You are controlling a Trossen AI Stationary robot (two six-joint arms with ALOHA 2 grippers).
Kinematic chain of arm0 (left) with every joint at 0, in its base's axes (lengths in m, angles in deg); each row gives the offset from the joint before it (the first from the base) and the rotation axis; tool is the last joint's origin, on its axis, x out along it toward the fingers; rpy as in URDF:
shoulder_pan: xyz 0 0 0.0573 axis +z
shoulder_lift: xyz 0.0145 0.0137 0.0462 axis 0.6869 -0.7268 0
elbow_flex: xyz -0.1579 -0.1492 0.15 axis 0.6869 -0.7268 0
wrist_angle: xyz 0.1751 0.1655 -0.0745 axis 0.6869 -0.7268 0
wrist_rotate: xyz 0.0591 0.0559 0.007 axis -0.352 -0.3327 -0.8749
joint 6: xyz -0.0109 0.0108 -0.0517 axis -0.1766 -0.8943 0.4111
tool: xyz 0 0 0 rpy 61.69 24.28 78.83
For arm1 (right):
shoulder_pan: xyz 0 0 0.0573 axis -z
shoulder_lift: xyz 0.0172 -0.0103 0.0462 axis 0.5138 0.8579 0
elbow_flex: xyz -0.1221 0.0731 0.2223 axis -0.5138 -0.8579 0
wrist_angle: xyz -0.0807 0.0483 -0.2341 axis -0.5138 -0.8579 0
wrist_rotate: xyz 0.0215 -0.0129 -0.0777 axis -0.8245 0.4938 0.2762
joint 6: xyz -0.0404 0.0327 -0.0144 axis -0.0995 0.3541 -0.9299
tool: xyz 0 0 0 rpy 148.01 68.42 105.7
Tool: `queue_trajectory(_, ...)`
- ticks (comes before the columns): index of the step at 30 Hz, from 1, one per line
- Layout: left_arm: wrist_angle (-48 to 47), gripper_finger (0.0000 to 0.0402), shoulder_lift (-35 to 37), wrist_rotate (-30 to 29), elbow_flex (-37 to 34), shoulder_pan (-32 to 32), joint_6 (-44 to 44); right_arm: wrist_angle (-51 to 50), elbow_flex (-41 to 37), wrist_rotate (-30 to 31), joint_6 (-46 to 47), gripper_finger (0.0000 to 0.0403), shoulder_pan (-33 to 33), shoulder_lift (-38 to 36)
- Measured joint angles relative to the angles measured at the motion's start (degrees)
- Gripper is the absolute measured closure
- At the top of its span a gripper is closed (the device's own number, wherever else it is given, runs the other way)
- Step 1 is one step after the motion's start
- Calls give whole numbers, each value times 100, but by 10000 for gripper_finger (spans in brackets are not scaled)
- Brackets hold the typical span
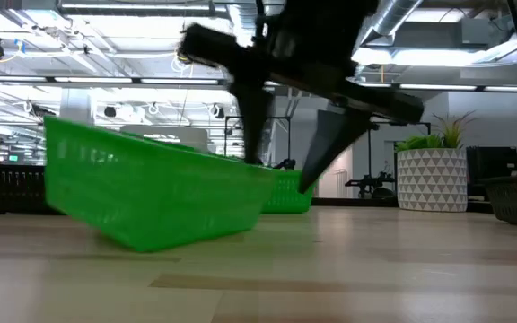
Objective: Stack baskets by color
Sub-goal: Stack the green bin on top of the other green bins
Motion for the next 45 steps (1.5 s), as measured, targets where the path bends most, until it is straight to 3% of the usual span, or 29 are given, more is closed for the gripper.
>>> queue_trajectory(7, 2, 207, 0, -66, 0, 0, -135, -978, -7, -136, -65, 182, 100, 0)
queue_trajectory(16, 5, 207, 0, -141, 0, 0, -219, -758, -7, -521, -364, 206, 262, 0)
queue_trajectory(19, 4, 207, 0, -143, 0, 0, -222, -767, -7, -538, -267, 243, 254, 0)
queue_trajectory(27, 2, 207, 0, -143, 0, 0, -361, -699, -7, -667, -416, 388, 249, -14)
queue_trajectory(32, 2, 207, 2, -141, 0, 0, -414, -791, -9, -692, -720, 390, 304, -167)
queue_trajectory(37, 3, 207, 4, -140, 0, 0, -381, -1264, -20, -391, -1449, 393, 488, -843)
queue_trajectory(45, 6, 207, 13, -333, 0, 2, -392, -1633, -2, 456, -2984, 396, 1566, -2291)
